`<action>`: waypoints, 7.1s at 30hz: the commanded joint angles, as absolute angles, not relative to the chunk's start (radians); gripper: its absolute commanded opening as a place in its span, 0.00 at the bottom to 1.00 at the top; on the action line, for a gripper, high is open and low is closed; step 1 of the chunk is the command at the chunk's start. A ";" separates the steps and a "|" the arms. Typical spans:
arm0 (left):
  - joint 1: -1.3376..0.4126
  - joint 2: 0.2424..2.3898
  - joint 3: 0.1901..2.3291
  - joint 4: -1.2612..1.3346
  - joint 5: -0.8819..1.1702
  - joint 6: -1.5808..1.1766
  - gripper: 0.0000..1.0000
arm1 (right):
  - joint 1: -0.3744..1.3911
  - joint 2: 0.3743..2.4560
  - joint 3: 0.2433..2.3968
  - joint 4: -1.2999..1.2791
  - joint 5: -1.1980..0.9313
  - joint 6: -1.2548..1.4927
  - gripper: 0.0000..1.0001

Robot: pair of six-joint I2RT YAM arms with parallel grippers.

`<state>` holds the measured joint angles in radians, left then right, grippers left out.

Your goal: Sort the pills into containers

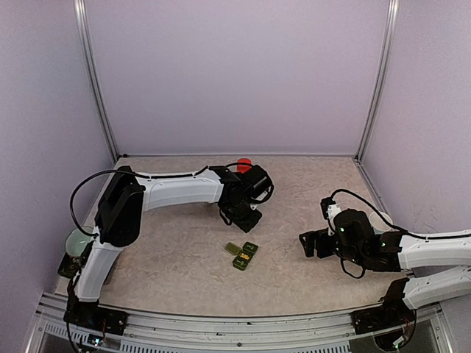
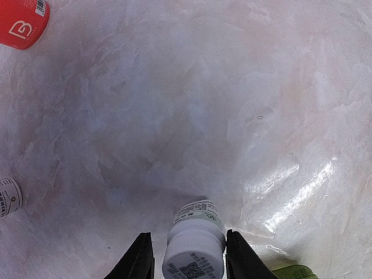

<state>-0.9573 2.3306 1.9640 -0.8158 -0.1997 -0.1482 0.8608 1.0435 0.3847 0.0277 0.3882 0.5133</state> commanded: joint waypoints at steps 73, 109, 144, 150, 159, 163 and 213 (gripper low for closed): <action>-1.045 2.160 2.202 -0.969 0.002 -0.171 0.22 | 0.860 1.213 0.279 0.807 0.056 -0.053 0.99; -1.081 2.095 2.155 -0.908 0.132 -0.238 0.22 | 0.873 1.592 0.258 1.520 -0.033 -0.233 0.70; -1.076 2.122 2.185 -0.923 0.090 -0.250 0.37 | 0.874 1.605 0.244 1.546 -0.088 -0.226 0.23; -1.074 2.115 2.180 -0.923 0.083 -0.249 0.49 | 0.874 1.604 0.241 1.556 -0.079 -0.215 0.22; -1.071 2.088 2.181 -0.908 0.086 -0.253 0.73 | 0.874 1.597 0.238 1.559 -0.060 -0.203 0.21; -1.072 2.061 2.184 -0.891 0.095 -0.258 0.81 | 0.873 1.591 0.236 1.555 -0.054 -0.199 0.20; -1.035 2.115 2.139 -0.942 0.242 -0.288 0.44 | 0.874 1.547 0.252 1.465 -0.047 -0.203 0.18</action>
<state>-1.0290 2.0903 2.1490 -0.9367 0.2218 -0.2909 0.8684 1.5719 0.2440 1.4628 -0.0418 -0.2119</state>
